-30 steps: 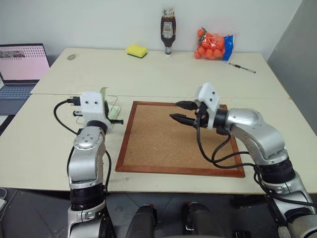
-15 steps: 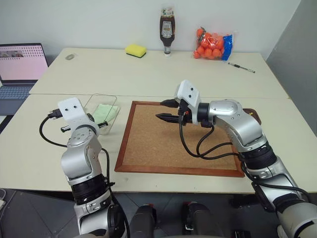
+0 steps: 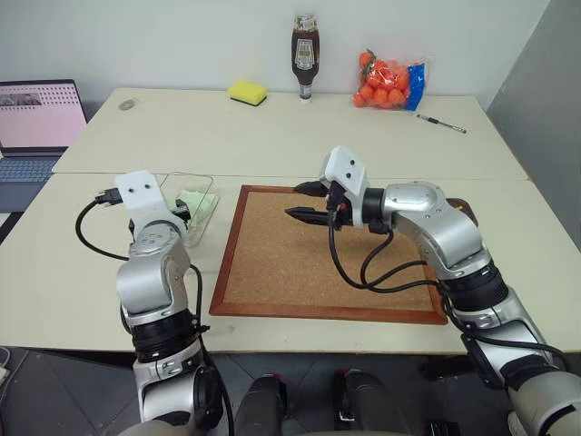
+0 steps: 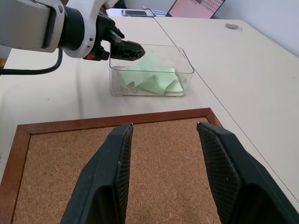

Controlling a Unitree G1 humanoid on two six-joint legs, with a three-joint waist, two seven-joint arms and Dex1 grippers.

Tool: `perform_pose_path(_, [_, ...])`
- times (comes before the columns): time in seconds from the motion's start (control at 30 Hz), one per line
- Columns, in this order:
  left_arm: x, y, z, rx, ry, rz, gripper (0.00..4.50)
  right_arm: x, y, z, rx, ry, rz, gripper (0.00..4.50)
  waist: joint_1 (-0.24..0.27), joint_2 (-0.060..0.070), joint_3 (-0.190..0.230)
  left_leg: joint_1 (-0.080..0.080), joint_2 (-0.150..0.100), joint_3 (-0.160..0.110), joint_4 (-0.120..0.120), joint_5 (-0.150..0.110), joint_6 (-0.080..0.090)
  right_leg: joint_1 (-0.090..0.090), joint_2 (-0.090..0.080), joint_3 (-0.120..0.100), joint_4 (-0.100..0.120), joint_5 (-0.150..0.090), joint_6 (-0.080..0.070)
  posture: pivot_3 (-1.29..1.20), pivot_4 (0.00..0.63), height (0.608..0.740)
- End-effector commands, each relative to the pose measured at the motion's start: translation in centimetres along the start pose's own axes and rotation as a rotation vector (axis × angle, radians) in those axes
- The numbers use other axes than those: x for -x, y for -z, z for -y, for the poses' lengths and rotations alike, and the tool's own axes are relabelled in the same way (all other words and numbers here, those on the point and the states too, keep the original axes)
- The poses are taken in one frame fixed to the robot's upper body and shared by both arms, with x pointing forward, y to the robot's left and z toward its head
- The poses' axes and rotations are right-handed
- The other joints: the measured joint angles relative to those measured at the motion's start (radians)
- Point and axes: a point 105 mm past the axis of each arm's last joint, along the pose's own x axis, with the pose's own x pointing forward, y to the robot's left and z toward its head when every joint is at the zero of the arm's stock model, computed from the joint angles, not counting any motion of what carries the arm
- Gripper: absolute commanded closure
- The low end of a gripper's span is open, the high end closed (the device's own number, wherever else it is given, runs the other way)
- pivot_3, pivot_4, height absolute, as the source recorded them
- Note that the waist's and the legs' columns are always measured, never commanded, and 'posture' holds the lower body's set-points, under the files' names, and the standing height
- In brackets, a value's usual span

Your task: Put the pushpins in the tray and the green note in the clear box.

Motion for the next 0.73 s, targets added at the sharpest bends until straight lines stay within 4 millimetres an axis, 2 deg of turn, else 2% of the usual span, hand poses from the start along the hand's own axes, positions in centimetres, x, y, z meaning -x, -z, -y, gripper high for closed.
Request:
perform_pose_path(0.03, [1.1, -1.6, -0.1, -0.14, -0.061, 0.105, 1.04, 1.5, -0.9, 0.4, -0.001, 0.066, 0.063, 2.18, 0.0, 0.0, 0.0, 0.0, 0.0, 0.0, 0.0, 0.0, 0.0, 0.0, 0.0, 0.0, 0.0, 0.0, 0.0, 0.0, 0.15, 0.74])
perform_pose_path(0.07, [1.4, -1.8, -0.1, -0.17, -0.067, 0.127, 1.04, 1.8, -0.8, 0.4, -0.013, 0.083, 0.069, 2.18, 0.001, 0.0, 0.0, 0.0, 0.0, 0.0, 0.0, 0.0, 0.0, 0.0, 0.0, 0.0, 0.0, 0.0, 0.0, 0.0, 0.15, 0.74])
perform_pose_path(0.17, [2.6, -2.8, 1.4, -0.139, 0.066, 0.218, 1.04, 3.5, -0.1, 0.6, -0.054, 0.162, 0.098, 2.18, 0.002, 0.0, 0.0, -0.001, 0.0, 0.0, 0.0, 0.0, 0.0, 0.0, -0.001, 0.0, 0.0, 0.0, 0.0, 0.0, 0.15, 0.74])
perform_pose_path(0.33, [4.3, -2.6, 4.7, -0.125, 0.37, 0.255, 1.04, 6.1, 0.9, 0.7, -0.083, 0.393, 0.167, 2.18, 0.003, 0.0, 0.0, 0.0, 0.0, 0.0, 0.0, 0.0, 0.0, 0.0, -0.001, 0.0, 0.0, 0.0, 0.0, 0.0, 0.15, 0.74])
perform_pose_path(0.5, [6.2, -2.0, 7.6, -0.148, 0.651, 0.28, 1.04, 8.4, 3.8, -0.5, -0.158, 0.619, 0.175, 2.18, 0.002, 0.0, 0.0, 0.0, 0.001, 0.0, -0.001, 0.0, 0.0, 0.0, 0.0, -0.001, 0.0, -0.001, -0.001, 0.0, 0.15, 0.74])
perform_pose_path(0.57, [7.5, -1.7, 9.4, -0.146, 0.789, 0.292, 1.04, 9.4, 5.5, -0.9, -0.191, 0.713, 0.161, 2.18, 0.002, 0.0, 0.0, 0.0, 0.0, 0.0, 0.0, 0.0, 0.0, 0.0, 0.0, 0.0, 0.0, -0.001, -0.001, 0.0, 0.15, 0.74])
perform_pose_path(0.67, [8.5, -1.0, 10.4, -0.139, 0.928, 0.286, 1.04, 9.3, 7.1, -1.5, -0.231, 0.804, 0.144, 2.18, 0.001, 0.0, 0.0, 0.0, 0.0, 0.002, 0.0, 0.0, 0.0, 0.0, 0.0, 0.001, 0.0, -0.001, -0.001, 0.0, 0.15, 0.74])
perform_pose_path(0.73, [8.8, -1.4, 10.8, -0.111, 0.964, 0.321, 1.04, 8.7, 7.2, -1.6, -0.25, 0.837, 0.16, 2.18, -0.003, 0.0, 0.0, 0.001, 0.001, 0.003, 0.0, 0.0, 0.0, 0.0, 0.0, 0.002, 0.0, -0.001, -0.001, 0.0, 0.15, 0.74])
